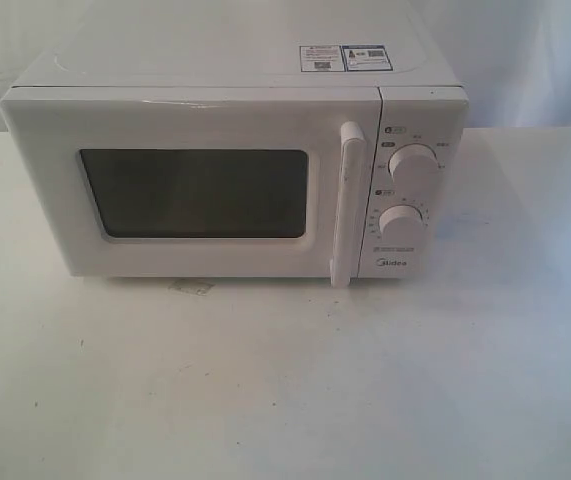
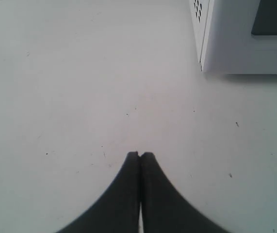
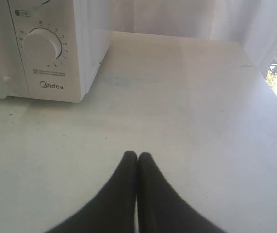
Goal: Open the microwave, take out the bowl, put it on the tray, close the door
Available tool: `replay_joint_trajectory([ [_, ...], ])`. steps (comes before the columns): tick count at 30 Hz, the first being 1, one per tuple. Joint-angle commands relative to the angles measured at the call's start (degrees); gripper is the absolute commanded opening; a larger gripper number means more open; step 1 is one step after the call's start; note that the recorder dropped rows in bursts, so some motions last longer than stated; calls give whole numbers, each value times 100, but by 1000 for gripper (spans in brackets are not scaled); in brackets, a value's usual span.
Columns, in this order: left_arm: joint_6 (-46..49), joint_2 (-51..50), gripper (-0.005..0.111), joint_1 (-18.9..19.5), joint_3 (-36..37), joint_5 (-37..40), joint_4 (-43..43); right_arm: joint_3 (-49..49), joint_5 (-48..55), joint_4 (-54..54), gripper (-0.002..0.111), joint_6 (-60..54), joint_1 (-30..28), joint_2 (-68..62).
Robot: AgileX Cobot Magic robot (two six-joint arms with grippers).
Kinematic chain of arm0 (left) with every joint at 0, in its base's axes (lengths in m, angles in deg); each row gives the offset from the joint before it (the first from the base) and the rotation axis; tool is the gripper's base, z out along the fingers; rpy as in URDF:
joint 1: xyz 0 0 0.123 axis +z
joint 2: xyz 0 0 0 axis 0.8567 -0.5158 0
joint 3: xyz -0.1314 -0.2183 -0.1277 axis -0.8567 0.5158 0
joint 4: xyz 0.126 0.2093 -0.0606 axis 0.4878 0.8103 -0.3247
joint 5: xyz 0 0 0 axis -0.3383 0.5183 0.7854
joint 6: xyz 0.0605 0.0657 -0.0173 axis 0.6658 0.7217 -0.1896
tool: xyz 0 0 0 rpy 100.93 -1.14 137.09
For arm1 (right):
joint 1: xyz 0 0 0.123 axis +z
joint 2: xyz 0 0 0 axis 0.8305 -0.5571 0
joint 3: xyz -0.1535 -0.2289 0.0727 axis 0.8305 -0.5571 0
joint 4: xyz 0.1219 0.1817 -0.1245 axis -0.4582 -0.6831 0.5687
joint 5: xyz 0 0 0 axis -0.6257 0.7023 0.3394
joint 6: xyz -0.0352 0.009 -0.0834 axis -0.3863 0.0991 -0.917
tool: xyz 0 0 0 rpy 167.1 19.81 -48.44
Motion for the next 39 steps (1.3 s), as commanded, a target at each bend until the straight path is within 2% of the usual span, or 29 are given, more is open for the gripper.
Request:
replay_joint_trajectory([
  [1, -2, 27, 0, -14, 19, 21, -13, -31, -47, 11, 0, -49, 0, 33],
  [20, -2, 27, 0, -14, 19, 21, -13, -31, -47, -6, 0, -49, 0, 33],
  [31, -2, 27, 0, -14, 19, 21, -13, -31, -345, 187, 0, -439, 0, 33],
  [34, -2, 27, 0, -14, 19, 21, -13, -31, -702, 282, 0, -622, 0, 33],
  [39, -2, 27, 0, -14, 19, 21, -13, -31, -2330, 259, 0, -433, 0, 33],
])
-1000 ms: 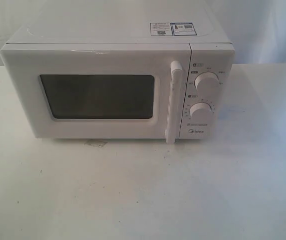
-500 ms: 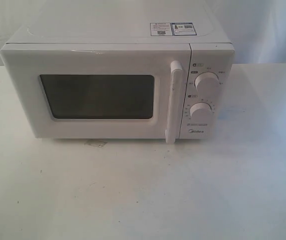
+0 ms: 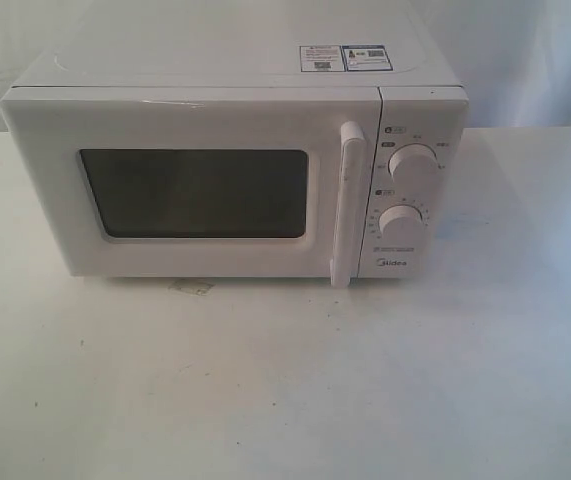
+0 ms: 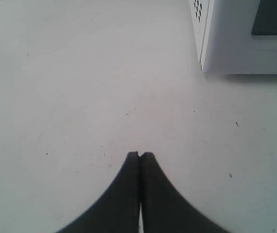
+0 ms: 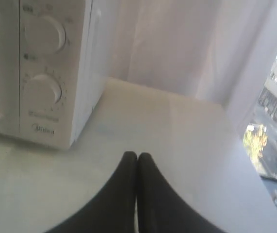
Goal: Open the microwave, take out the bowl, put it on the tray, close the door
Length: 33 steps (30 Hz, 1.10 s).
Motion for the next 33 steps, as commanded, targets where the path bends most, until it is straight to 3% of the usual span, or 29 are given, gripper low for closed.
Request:
replay_joint_trajectory([
  [1, -2, 27, 0, -14, 19, 21, -13, -31, -1730, 52, 0, 392, 0, 33],
  [7, -2, 27, 0, -14, 19, 21, -13, -31, -4724, 52, 0, 631, 0, 33],
  [9, -2, 27, 0, -14, 19, 21, -13, -31, -5300, 6, 0, 594, 0, 33],
  [11, -2, 27, 0, -14, 19, 21, -13, 219, -4795, -264, 0, 439, 0, 33],
  [14, -2, 27, 0, -14, 19, 21, -13, 954, -3186, -571, 0, -122, 0, -71],
  [23, -2, 27, 0, -14, 19, 21, -13, 3116, -130, -587, 0, -386, 0, -2514],
  [33, -2, 27, 0, -14, 19, 21, -13, 3223, -549, -722, 0, -360, 0, -3540],
])
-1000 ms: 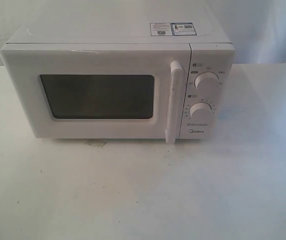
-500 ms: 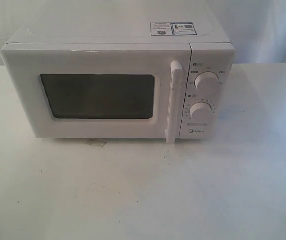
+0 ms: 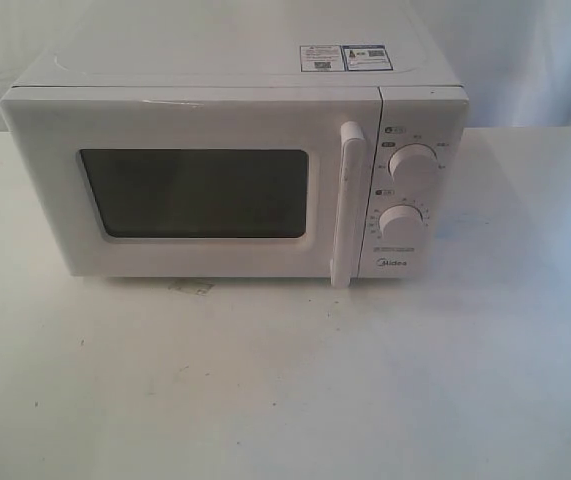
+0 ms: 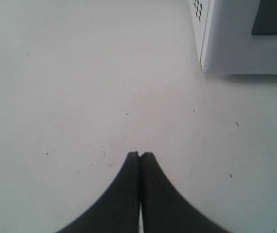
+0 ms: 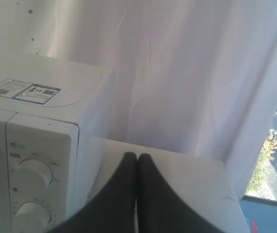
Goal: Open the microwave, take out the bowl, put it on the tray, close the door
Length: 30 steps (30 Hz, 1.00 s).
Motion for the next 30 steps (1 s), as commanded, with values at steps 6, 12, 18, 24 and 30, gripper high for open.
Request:
replay_joint_trajectory([
  [6, -2, 27, 0, -14, 19, 21, -13, 50, -639, -60, 0, 668, -2, -845],
  [12, -2, 27, 0, -14, 19, 21, -13, 182, -480, 0, 0, 668, 523, -2364],
  [18, -2, 27, 0, -14, 19, 21, -13, 1316, 1551, -1639, 0, -2516, 1751, -3442],
  [24, -2, 27, 0, -14, 19, 21, -13, 2167, 4175, -5922, 0, -7558, 1403, -4117],
  [30, -2, 27, 0, -14, 19, 21, -13, 2474, 5073, -6217, 0, -8332, 461, -4371],
])
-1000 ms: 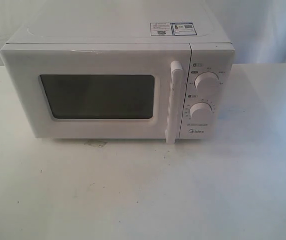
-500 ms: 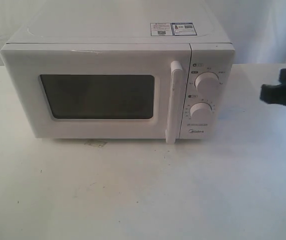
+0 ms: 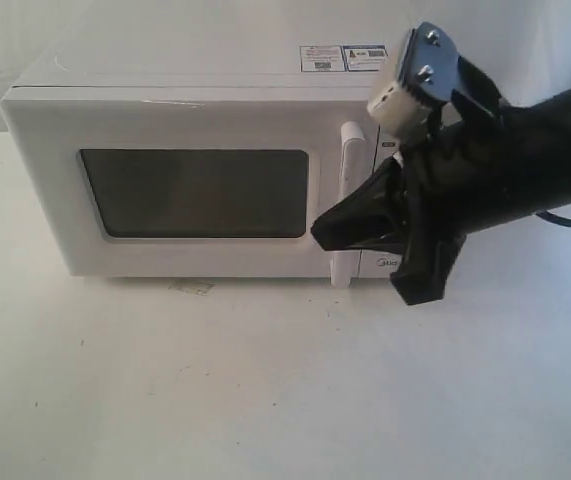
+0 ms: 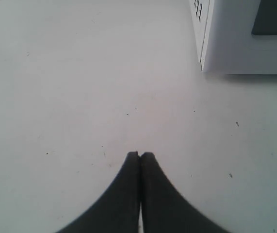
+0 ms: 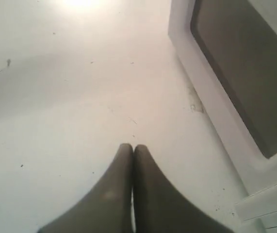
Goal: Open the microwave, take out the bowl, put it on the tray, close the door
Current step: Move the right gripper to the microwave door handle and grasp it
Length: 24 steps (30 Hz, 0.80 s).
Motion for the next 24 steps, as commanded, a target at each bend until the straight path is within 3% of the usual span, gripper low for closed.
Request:
replay_joint_trajectory([
  [1, -2, 27, 0, -14, 19, 21, -13, 129, 274, -481, 0, -788, -834, -113],
  [5, -2, 27, 0, -14, 19, 21, -13, 129, 779, -1105, 0, -1487, -1653, -372],
  [10, -2, 27, 0, -14, 19, 21, -13, 129, 1497, -1950, 0, -1430, -2396, -1142],
  [17, -2, 27, 0, -14, 19, 21, -13, 107, 1498, -2001, 0, -1891, -2248, -1443],
  [21, -2, 27, 0, -14, 19, 21, -13, 107, 554, -2072, 0, -2075, -1990, -1325],
  [24, -2, 27, 0, -14, 19, 21, -13, 107, 397, -2115, 5, -2087, -1854, -1285],
])
